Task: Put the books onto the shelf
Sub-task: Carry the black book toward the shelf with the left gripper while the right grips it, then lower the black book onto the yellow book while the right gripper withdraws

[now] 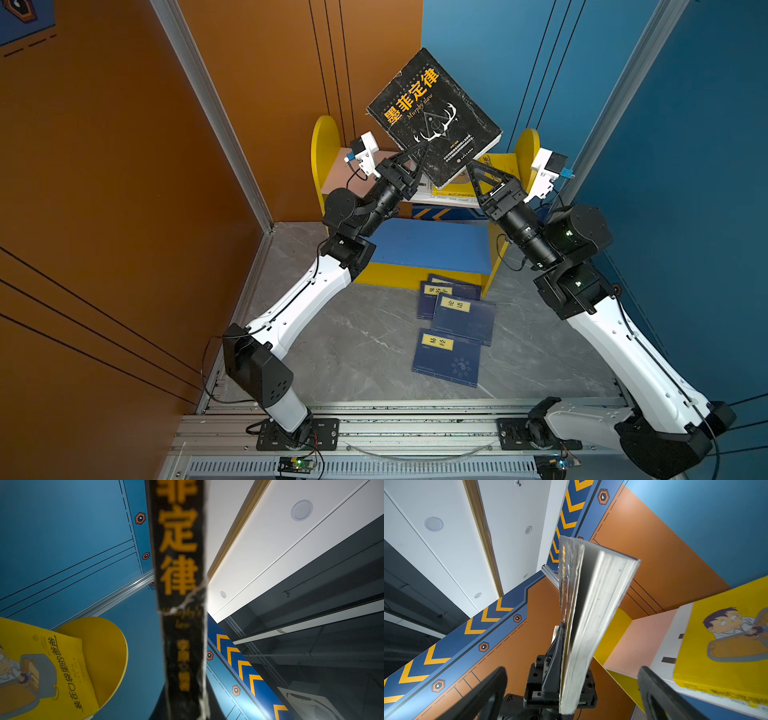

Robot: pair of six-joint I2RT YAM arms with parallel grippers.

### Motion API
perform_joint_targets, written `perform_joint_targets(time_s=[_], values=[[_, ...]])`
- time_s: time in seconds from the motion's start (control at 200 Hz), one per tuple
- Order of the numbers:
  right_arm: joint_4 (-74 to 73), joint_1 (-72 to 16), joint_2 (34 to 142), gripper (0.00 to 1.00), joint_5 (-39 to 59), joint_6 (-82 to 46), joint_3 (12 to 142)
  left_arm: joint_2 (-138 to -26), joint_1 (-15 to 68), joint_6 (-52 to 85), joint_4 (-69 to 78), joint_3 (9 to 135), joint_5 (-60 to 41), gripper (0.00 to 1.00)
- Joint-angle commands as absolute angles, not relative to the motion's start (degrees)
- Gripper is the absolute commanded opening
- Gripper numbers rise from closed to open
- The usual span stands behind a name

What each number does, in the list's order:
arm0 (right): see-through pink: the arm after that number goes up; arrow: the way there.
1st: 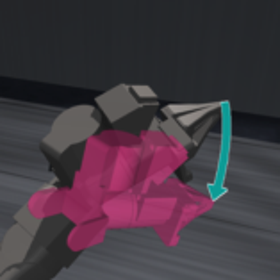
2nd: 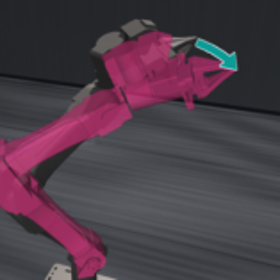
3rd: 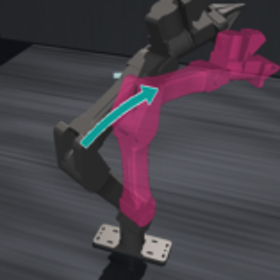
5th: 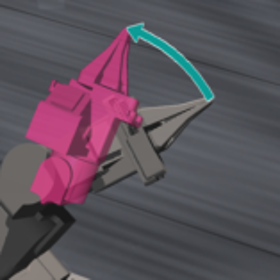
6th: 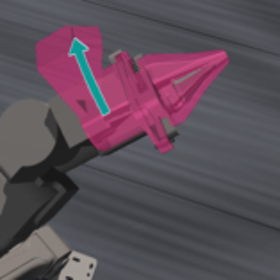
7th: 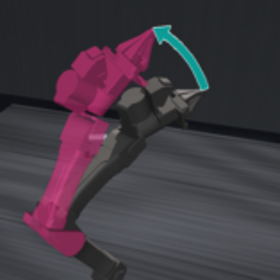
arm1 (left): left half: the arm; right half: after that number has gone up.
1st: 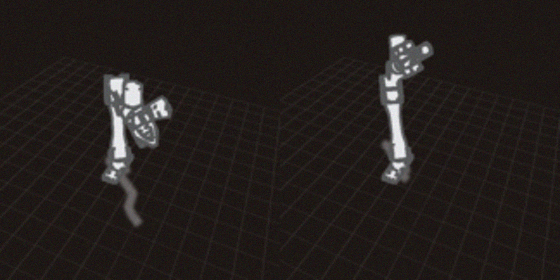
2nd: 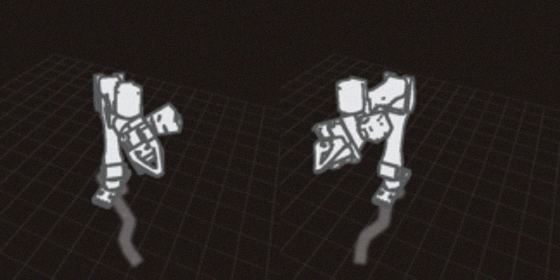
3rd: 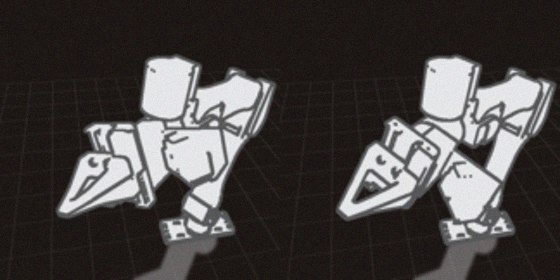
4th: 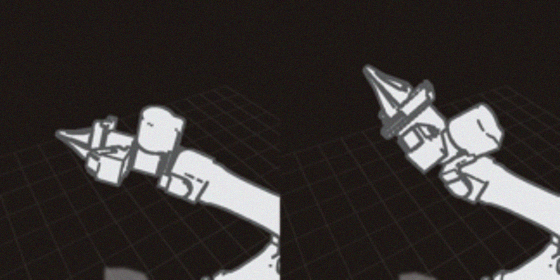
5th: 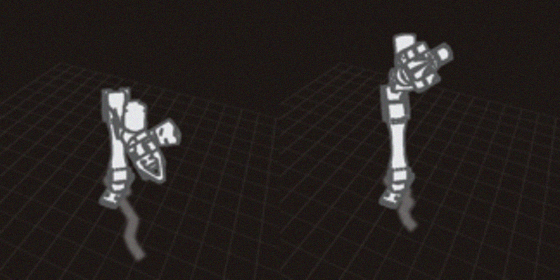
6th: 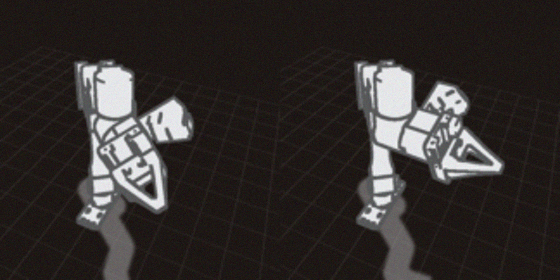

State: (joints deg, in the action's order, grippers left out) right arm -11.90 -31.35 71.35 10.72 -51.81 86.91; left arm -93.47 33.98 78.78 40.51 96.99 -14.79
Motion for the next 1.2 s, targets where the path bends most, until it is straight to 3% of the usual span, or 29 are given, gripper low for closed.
perform_joint_targets(time_s=[0.0,0.145,0.235,0.461,0.611,0.711,0.781,0.886,1.026,1.197], values=[[-10.3,-32.0,73.7,1.00,11.2,-50.3,89.8,-93.2,35.0,79.4,45.2,100.0,-16.7,0.00],[-10.2,-31.9,75.8,0.94,9.6,-50.9,91.5,-92.8,35.6,79.5,45.2,100.1,-17.2,0.00],[-11.3,-32.0,76.5,0.84,8.9,-50.9,92.1,-92.7,35.7,79.6,45.1,99.8,-17.3,0.00],[-12.3,-31.8,76.4,0.37,6.1,-51.8,91.5,-92.8,36.0,80.1,45.0,99.2,-17.3,0.00],[-12.1,-30.8,76.1,0.19,5.8,-53.6,91.1,-93.1,36.0,80.1,44.4,99.8,-17.9,0.02],[-12.0,-29.7,75.4,0.12,7.7,-54.8,90.6,-92.9,35.2,79.9,44.3,99.4,-18.5,0.17],[-11.9,-28.4,74.4,0.09,9.5,-56.1,89.8,-92.2,34.3,79.6,44.2,98.5,-18.9,0.40],[-11.7,-25.4,72.5,0.07,14.2,-58.8,88.6,-90.6,31.9,79.2,42.1,97.4,-20.1,0.62],[-7.5,-20.8,69.6,0.06,22.5,-60.5,88.6,-86.8,27.9,75.3,33.2,95.4,-22.4,0.70],[-3.9,-15.0,67.0,0.06,35.0,-62.9,88.2,-84.1,25.0,64.8,11.6,100.9,-28.3,0.78]])
